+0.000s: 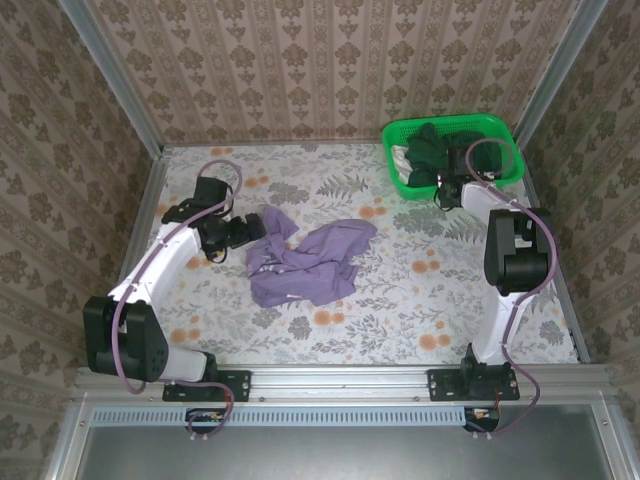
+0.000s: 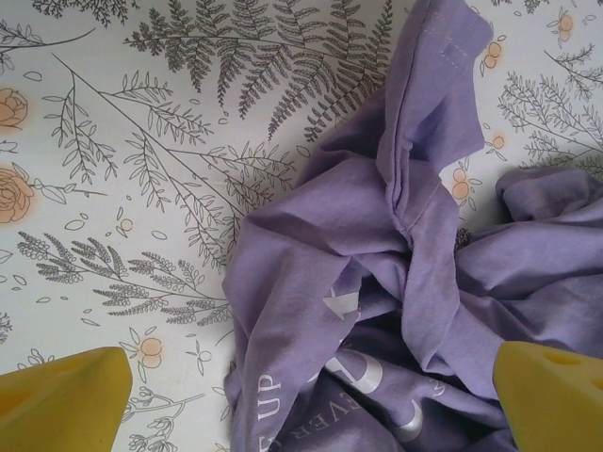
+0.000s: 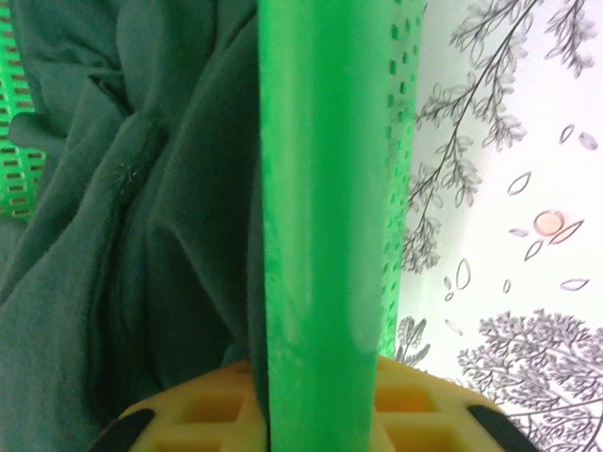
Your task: Fold and stack the t-shirts
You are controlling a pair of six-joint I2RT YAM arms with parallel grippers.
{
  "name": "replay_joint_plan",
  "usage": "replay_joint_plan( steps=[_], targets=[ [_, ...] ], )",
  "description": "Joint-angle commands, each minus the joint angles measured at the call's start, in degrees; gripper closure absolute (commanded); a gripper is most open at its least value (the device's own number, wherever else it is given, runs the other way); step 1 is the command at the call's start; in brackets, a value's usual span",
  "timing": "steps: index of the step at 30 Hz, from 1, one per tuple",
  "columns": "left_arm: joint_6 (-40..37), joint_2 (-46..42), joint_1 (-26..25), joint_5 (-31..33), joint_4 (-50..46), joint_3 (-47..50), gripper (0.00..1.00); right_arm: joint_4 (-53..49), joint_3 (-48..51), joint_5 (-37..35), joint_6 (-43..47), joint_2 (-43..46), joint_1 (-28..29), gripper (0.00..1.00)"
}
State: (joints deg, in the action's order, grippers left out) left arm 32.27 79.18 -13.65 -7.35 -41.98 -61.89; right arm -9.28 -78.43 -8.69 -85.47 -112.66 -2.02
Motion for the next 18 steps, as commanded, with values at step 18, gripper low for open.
replay_joint_plan(
  steps=[18],
  targets=[
    [-1.1, 4.0, -1.9, -1.2, -3.4, -3.6, 0.0, -1.3, -4.3, -6.4, 4.2, -2.4, -5.8, 1.0]
  ],
)
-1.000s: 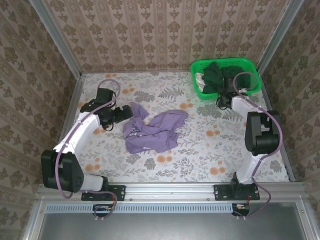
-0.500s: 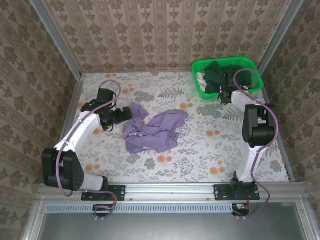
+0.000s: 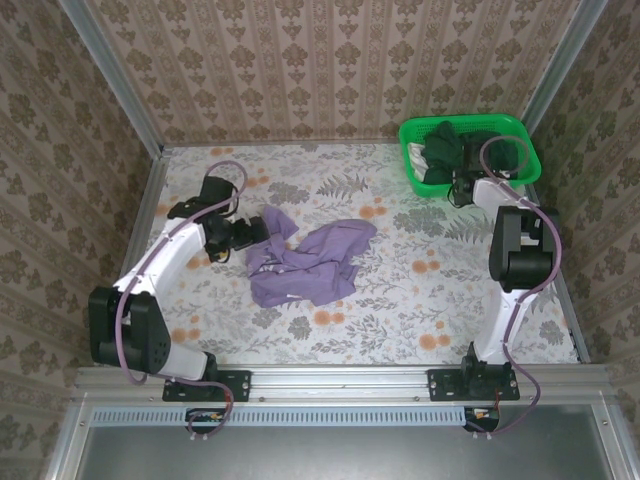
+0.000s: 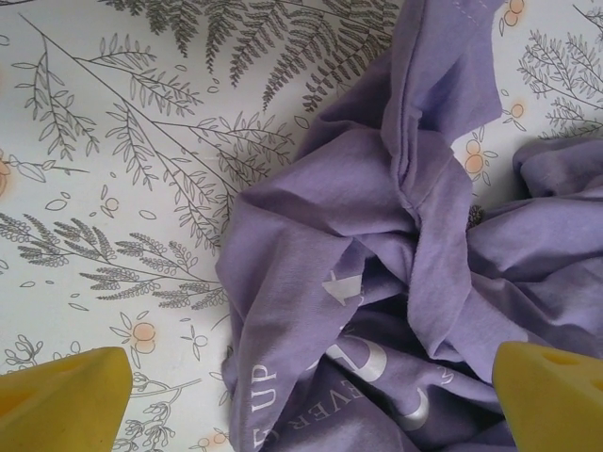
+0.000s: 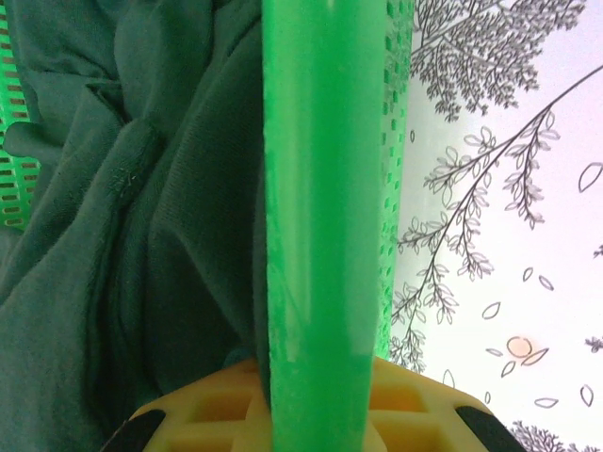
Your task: Fold and stack the t-shirts
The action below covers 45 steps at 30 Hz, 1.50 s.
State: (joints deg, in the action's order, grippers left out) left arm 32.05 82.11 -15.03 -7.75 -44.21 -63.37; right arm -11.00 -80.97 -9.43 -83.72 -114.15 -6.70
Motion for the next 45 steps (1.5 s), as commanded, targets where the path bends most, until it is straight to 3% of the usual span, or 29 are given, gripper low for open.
replay_joint_plan(
  steps=[1, 12, 15, 19, 22, 27, 31, 35, 38, 42, 45],
  targets=[
    [-0.9, 1.5, -0.8, -0.9, -1.4, -2.5, 0.0, -0.2, -1.9, -5.7, 2.1, -1.1, -1.3, 1.0],
    [-0.9, 3.4, -1.9, -0.9, -1.7, -4.1, 0.0, 0.8, -5.8, -4.7, 3.7, -3.5, -2.9, 0.97],
    [-1.5, 3.7, -2.0, 0.2, -2.8, -5.0, 0.0, 2.3, -5.9, -2.6, 4.2, -3.5, -3.1, 0.83],
    [-4.3, 4.1, -1.8, 3.0, -7.5, -8.1, 0.0, 4.0, -3.5, -1.3, 7.4, 0.5, -2.9, 0.5],
    [-6.1, 3.1, -1.3, 3.4, -9.9, -8.2, 0.0, 5.9, 0.8, 0.3, 11.5, 6.5, -2.9, 0.38],
    [-6.5, 0.2, 0.8, -2.5, -10.6, -2.7, 0.02, 0.8, 6.8, 5.7, 19.0, 18.5, -2.7, 0.33],
    [-4.9, -2.0, 2.0, -11.7, -6.4, 4.6, 0.08, -6.8, 9.8, 7.2, 27.7, 28.8, -1.8, 0.33],
    [-3.4, -2.1, 1.8, -15.4, -3.3, 8.6, 0.14, -12.0, 14.7, 7.4, 35.0, 38.3, 5.1, 0.34],
    [-2.3, -1.5, 2.1, -15.4, -3.3, 10.1, 0.2, -13.2, 20.2, 10.3, 37.0, 41.1, 15.7, 0.35],
    [0.3, -3.6, 2.4, -14.1, -3.5, 12.9, 0.33, -13.6, 24.8, 16.3, 38.9, 39.2, 29.3, 0.37],
    [3.4, -6.2, 2.5, -12.1, -3.5, 15.8, 0.52, -16.0, 25.7, 16.9, 40.2, 36.9, 34.3, 0.4]
  ],
)
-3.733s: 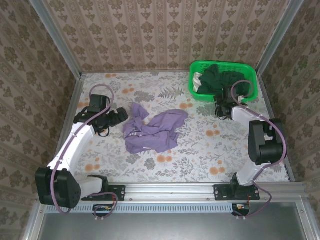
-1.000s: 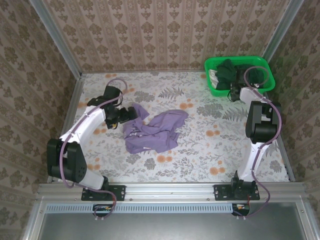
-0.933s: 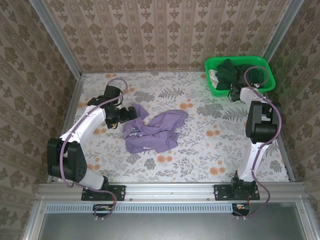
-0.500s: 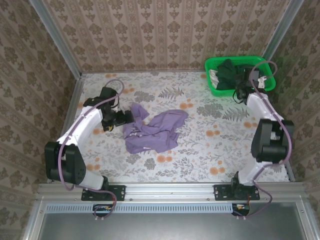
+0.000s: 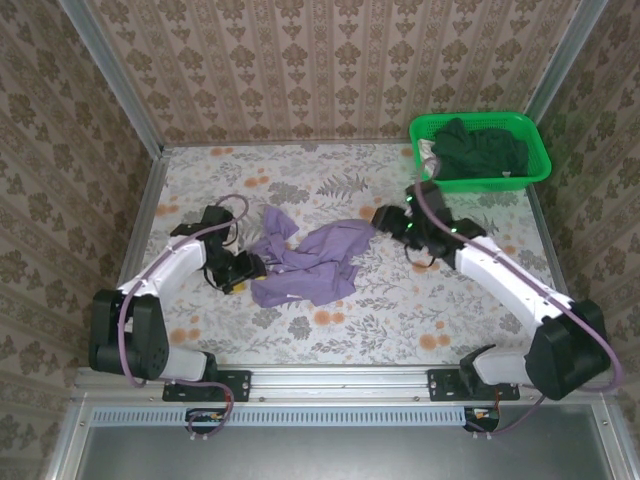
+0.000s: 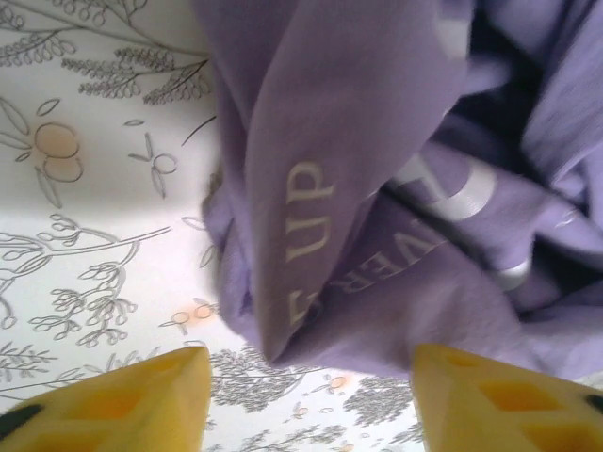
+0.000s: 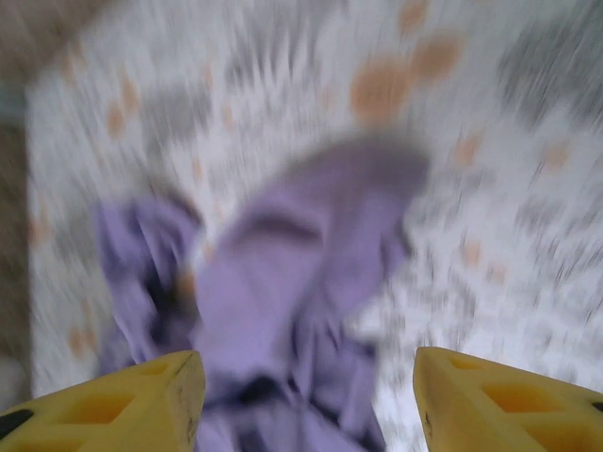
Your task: Fold and stack the t-shirts
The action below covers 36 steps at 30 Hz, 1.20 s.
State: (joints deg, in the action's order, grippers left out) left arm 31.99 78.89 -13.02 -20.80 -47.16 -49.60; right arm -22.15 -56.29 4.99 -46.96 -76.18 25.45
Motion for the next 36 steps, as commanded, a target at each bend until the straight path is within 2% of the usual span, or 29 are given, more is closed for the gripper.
replay_joint_plan(
  steps=[1, 4, 6, 9, 12, 14, 18, 22, 25, 31, 32, 34, 36],
  targets=[
    [4.9, -4.1, 0.4, 1.3, 0.0, 3.3, 0.57, -4.8, 1.5, 2.4, 4.1, -1.5, 3.3, 0.42],
    [8.9, -6.6, -0.1, 2.5, 2.3, 7.4, 0.67, -5.1, 2.7, 4.3, 4.1, -4.3, 4.1, 0.46],
    [11.6, -7.3, -0.5, 2.4, 4.5, 9.9, 0.67, -5.6, 2.9, 5.3, 4.4, -7.0, 4.2, 0.51],
    [15.2, -6.1, -1.7, -0.2, 10.3, 13.2, 0.52, -3.4, 3.7, 8.9, 4.1, -9.7, 4.4, 0.55],
    [16.4, -3.5, -3.1, -0.7, 13.6, 13.3, 0.4, -2.1, 3.1, 11.6, 4.5, -12.9, 5.4, 0.57],
    [17.1, -2.1, -3.6, -1.0, 15.8, 13.3, 0.39, -1.5, 2.6, 12.0, 4.5, -15.1, 6.0, 0.57],
    [17.5, 2.0, -3.5, -0.8, 19.5, 13.5, 0.42, -0.1, 2.2, 14.0, 4.1, -18.6, 7.1, 0.58],
    [16.4, 6.4, -3.5, -1.2, 22.4, 11.6, 0.54, 2.1, 2.9, 15.1, 3.6, -20.0, 8.3, 0.58],
    [15.7, 8.6, -3.7, -1.1, 23.2, 10.4, 0.59, 3.7, 3.4, 16.1, 2.7, -21.0, 8.7, 0.58],
    [15.4, 10.9, -3.9, -1.0, 24.7, 8.7, 0.8, 6.4, 3.5, 17.0, 2.1, -24.5, 9.1, 0.59],
    [15.3, 11.1, -4.0, -1.0, 24.8, 8.4, 0.84, 6.8, 3.4, 17.6, 1.9, -25.2, 9.3, 0.62],
    [15.0, 11.5, -4.2, -0.9, 24.5, 7.8, 0.98, 7.4, 3.2, 18.1, 1.8, -25.7, 9.7, 0.74],
    [14.4, 10.9, -4.1, -0.2, 23.5, 6.9, 1.0, 7.3, 3.6, 17.8, 1.9, -24.8, 9.7, 0.85]
  ],
)
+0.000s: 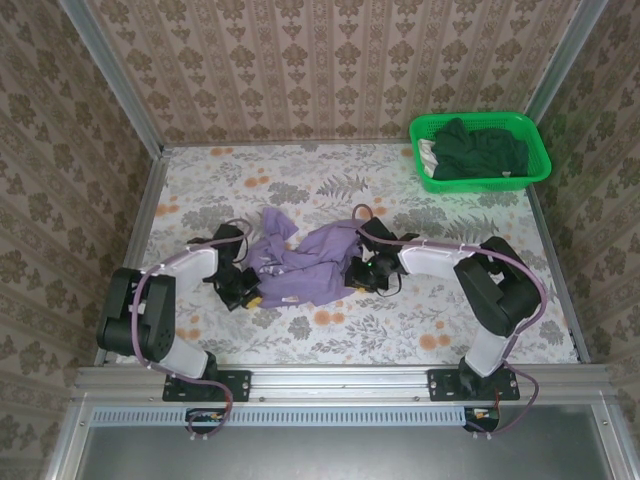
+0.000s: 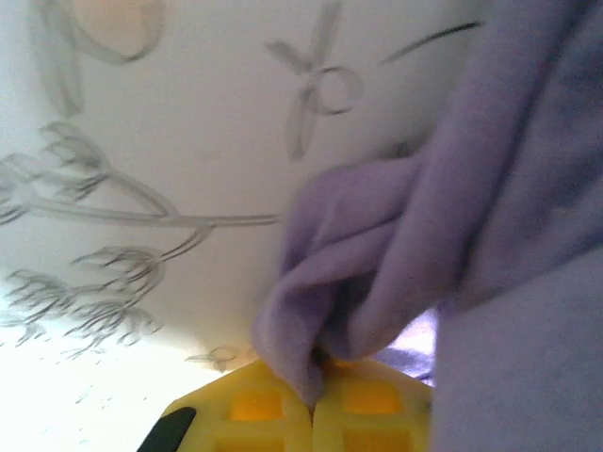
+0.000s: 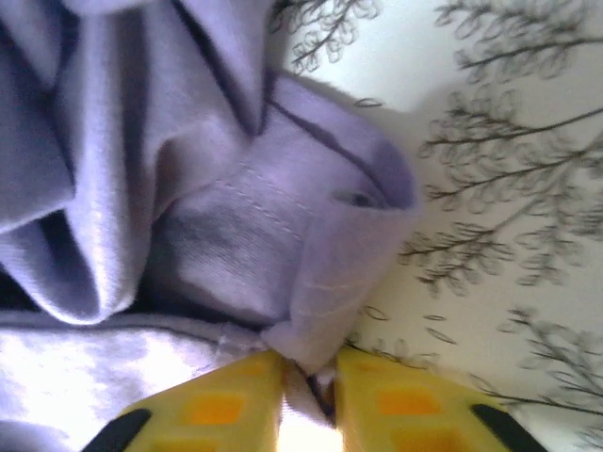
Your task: Fold and stack the t-shirts
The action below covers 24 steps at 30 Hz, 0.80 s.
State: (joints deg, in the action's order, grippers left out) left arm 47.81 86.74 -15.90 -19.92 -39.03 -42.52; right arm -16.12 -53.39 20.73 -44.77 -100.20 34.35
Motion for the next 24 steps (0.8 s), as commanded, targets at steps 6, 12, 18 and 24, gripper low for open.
replay_joint_plan(
  steps=[6, 12, 18, 24],
  targets=[
    [-5.8, -5.1, -1.1, 5.2, 8.7, -7.1, 1.0, 4.3, 3.6, -0.2, -0.2, 9.9, -1.0, 1.0],
    [-4.8, -15.3, -2.5, 12.5, 9.7, -13.9, 1.0, 4.1, 3.4, -2.4, -0.1, 23.4, -6.5, 1.0],
    [-6.6, -15.3, -4.1, 15.9, 12.2, -25.9, 1.0, 0.0, -2.0, -3.7, 1.8, 30.9, -13.4, 1.0],
    [-8.4, 0.8, -1.9, 7.7, 12.4, -48.9, 1.0, -1.9, -12.0, -3.7, 3.3, 29.2, -21.7, 1.0]
  ],
)
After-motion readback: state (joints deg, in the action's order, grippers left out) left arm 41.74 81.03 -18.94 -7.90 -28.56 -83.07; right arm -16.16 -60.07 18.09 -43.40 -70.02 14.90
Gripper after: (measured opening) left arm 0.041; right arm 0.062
